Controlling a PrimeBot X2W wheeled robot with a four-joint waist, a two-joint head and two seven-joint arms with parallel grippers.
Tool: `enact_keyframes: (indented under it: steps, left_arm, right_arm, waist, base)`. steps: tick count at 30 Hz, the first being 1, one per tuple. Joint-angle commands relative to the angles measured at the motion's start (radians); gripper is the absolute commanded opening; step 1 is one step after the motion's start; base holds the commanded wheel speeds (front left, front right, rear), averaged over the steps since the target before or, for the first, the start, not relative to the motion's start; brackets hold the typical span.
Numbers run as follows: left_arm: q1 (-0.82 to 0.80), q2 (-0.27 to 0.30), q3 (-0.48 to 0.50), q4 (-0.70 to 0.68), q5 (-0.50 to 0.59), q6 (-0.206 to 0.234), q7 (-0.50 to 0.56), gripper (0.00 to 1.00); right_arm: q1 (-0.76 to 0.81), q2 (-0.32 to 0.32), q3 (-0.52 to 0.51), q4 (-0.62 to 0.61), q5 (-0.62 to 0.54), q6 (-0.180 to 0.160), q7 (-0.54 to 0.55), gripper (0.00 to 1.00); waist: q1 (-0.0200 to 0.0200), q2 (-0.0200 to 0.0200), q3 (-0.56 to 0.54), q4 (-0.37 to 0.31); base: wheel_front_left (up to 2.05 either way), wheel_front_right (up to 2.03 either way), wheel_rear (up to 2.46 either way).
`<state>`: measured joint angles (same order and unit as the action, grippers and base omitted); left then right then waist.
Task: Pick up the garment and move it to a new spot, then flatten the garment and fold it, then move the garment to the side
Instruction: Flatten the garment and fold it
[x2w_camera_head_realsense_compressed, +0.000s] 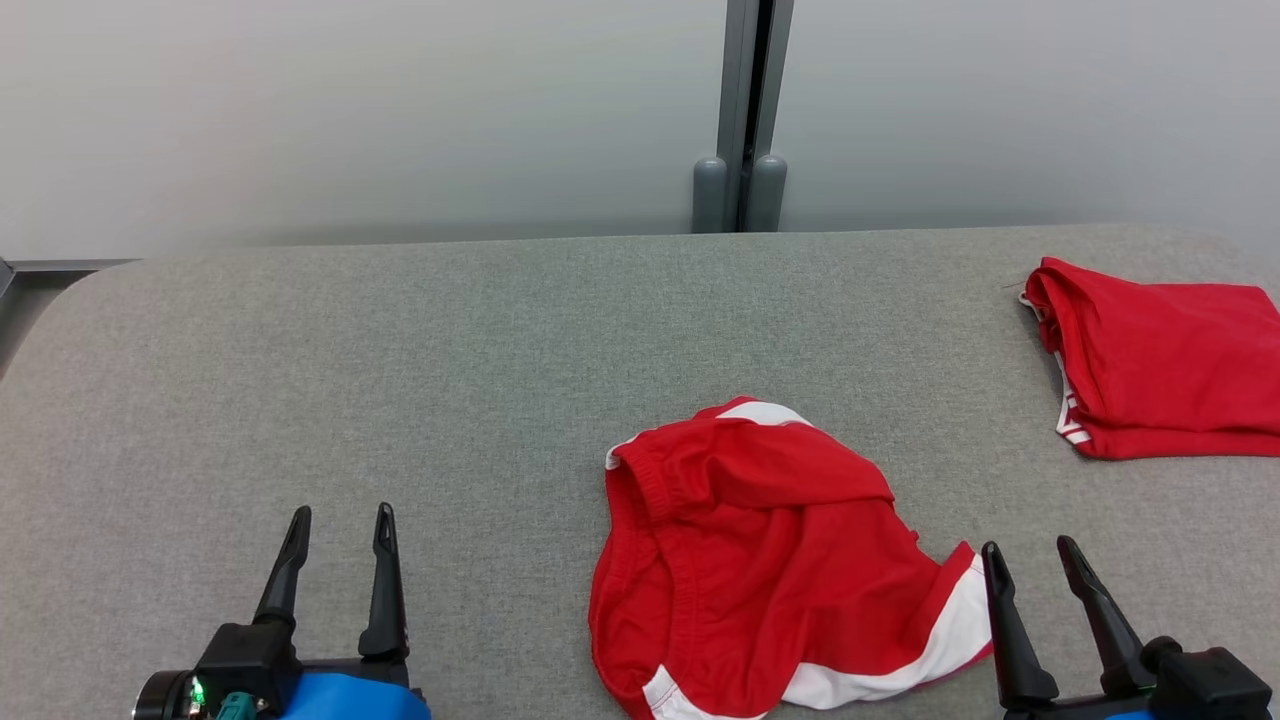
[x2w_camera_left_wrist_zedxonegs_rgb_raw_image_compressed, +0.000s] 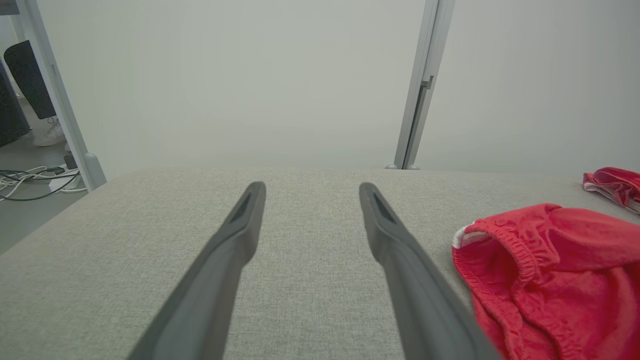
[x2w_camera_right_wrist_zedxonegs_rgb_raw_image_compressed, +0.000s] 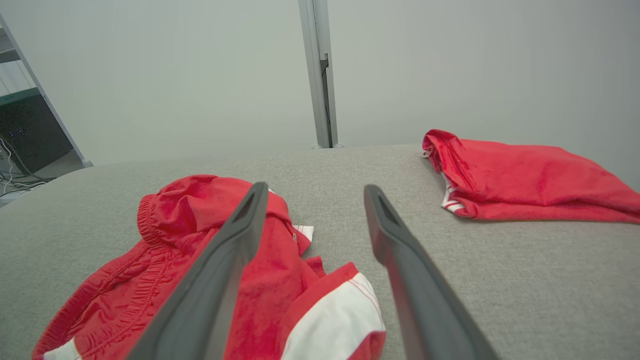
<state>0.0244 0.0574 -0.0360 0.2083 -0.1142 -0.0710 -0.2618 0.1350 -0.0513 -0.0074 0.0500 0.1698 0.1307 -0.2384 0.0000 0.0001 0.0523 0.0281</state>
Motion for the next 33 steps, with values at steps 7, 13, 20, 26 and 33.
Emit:
enact_keyframes:
  steps: [7, 13, 20, 26, 33]
  left_arm:
    - [-0.008, 0.002, -0.021, -0.009, 0.005, -0.013, -0.004, 1.0]
    - [-0.035, 0.006, -0.134, 0.011, 0.021, -0.046, -0.004, 1.0]
    - [-0.071, 0.049, -0.371, 0.077, 0.007, -0.061, 0.011, 1.0]
    - [-0.111, 0.127, -0.594, 0.123, -0.089, -0.059, 0.059, 1.0]
    - [-0.159, 0.187, -0.743, 0.202, -0.19, -0.059, 0.128, 1.0]
  right_arm:
    - [-0.012, 0.001, -0.017, 0.025, -0.005, 0.0, 0.018, 1.0]
    - [-0.056, -0.018, -0.045, 0.09, -0.039, 0.0, 0.05, 1.0]
    - [-0.124, -0.069, -0.036, 0.192, -0.031, 0.0, 0.076, 1.0]
    - [-0.17, -0.089, -0.016, 0.268, -0.018, 0.0, 0.066, 1.0]
    - [-0.203, -0.093, 0.009, 0.321, -0.003, 0.0, 0.04, 1.0]
  waist:
    - [0.0, -0.0001, 0.005, -0.006]
    - [0.0, -0.0001, 0.017, -0.015]
    - [0.0, -0.0001, 0.027, -0.027]
    - [0.0, -0.0001, 0.035, -0.036]
    - [0.0, -0.0001, 0.051, -0.062]
  base:
    - [0.0, 0.0, 0.0]
    - [0.0, 0.0, 0.0]
    - [0.0, 0.0, 0.0]
    - [0.0, 0.0, 0.0]
    - [0.0, 0.0, 0.0]
